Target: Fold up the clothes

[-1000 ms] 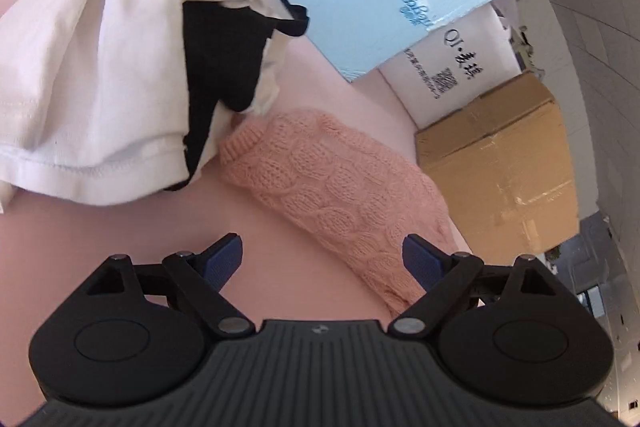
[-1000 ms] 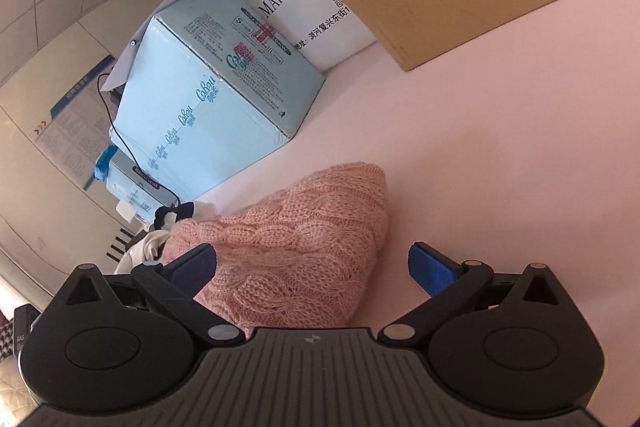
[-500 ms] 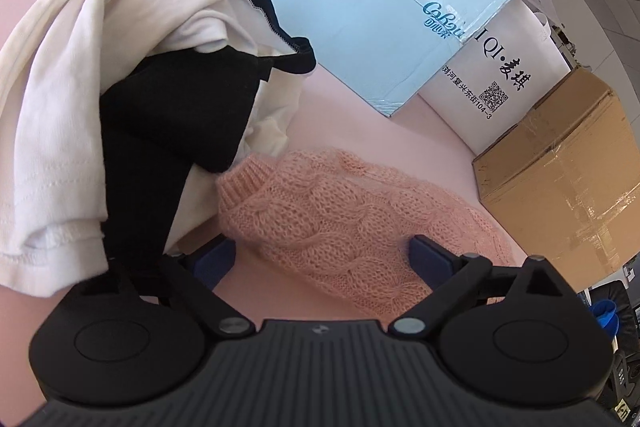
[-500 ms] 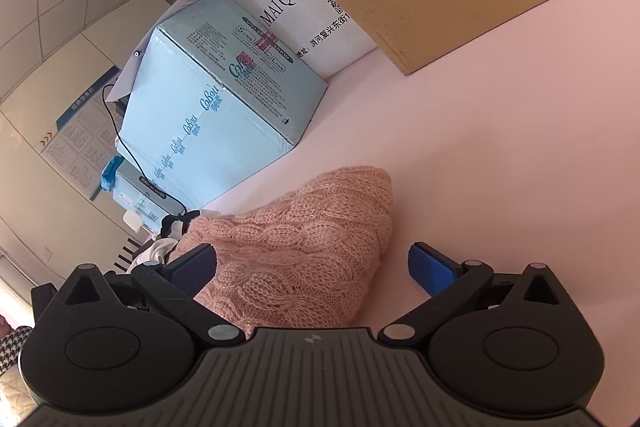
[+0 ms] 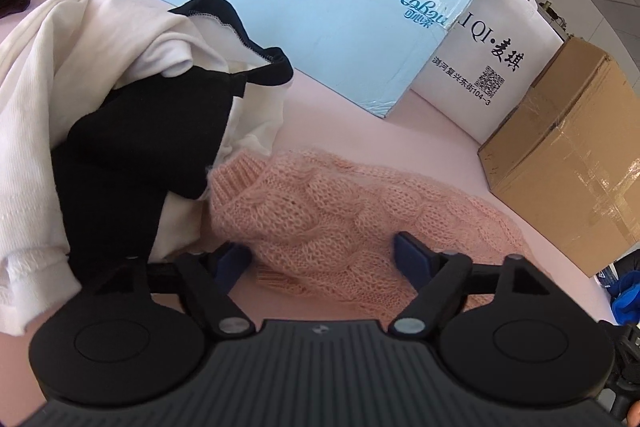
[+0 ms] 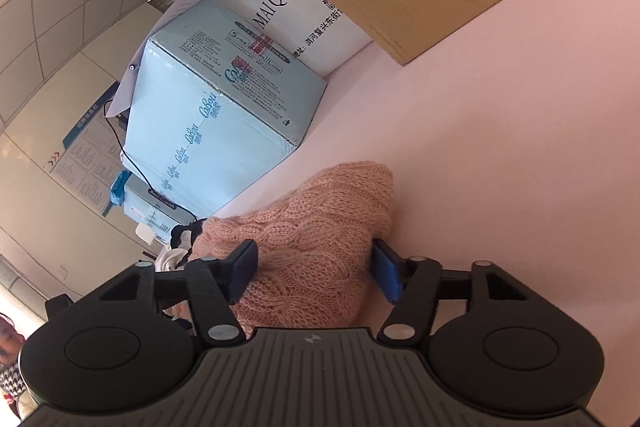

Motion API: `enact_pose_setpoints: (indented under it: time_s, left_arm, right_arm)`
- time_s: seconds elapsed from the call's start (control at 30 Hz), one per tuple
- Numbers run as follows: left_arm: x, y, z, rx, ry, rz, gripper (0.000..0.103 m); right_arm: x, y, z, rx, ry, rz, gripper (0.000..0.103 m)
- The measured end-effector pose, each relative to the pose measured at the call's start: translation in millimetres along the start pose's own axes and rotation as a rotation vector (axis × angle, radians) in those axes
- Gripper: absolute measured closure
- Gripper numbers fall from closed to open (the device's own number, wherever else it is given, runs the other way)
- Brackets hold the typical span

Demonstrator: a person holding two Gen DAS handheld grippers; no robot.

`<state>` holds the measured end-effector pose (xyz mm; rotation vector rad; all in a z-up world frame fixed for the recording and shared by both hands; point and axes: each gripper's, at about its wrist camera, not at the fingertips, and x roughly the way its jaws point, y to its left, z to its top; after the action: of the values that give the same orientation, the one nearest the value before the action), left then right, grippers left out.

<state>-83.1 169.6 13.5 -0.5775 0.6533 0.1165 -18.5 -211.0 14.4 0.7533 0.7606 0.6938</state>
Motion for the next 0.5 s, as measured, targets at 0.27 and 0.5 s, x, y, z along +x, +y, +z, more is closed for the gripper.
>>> enact_pose_setpoints:
  time_s: [0.27, 0.5]
  left_arm:
    - [-4.9, -12.8, -5.8, 0.097, -0.03, 0.02, 0.073]
    - [-8.9, -18.1, -7.1, 0.131, -0.046, 0.037, 0.078]
  right_arm:
    - [0.9, -4.3, 0.6, 0.056, -0.001, 0.019, 0.085]
    - [-4.2, 5.2, -0.5, 0.014, -0.031, 0.022, 0.088]
